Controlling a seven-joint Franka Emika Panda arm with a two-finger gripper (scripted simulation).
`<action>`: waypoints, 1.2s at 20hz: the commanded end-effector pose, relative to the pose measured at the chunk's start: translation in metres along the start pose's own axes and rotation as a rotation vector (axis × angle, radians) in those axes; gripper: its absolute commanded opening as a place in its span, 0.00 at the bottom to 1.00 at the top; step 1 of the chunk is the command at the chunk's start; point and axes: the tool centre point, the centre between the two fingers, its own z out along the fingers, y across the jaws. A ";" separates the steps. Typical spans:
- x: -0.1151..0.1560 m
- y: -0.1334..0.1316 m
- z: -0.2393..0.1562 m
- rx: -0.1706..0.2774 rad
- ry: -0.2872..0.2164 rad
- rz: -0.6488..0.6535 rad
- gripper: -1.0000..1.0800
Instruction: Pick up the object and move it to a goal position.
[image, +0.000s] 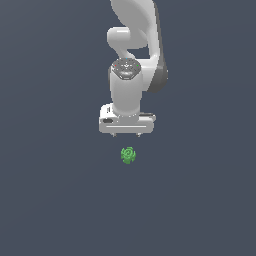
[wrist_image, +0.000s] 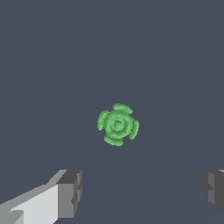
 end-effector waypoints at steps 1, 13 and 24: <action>0.000 0.000 0.000 0.000 0.000 0.000 0.96; -0.004 0.027 0.004 -0.018 0.002 0.060 0.96; 0.001 0.021 0.016 -0.017 0.004 -0.038 0.96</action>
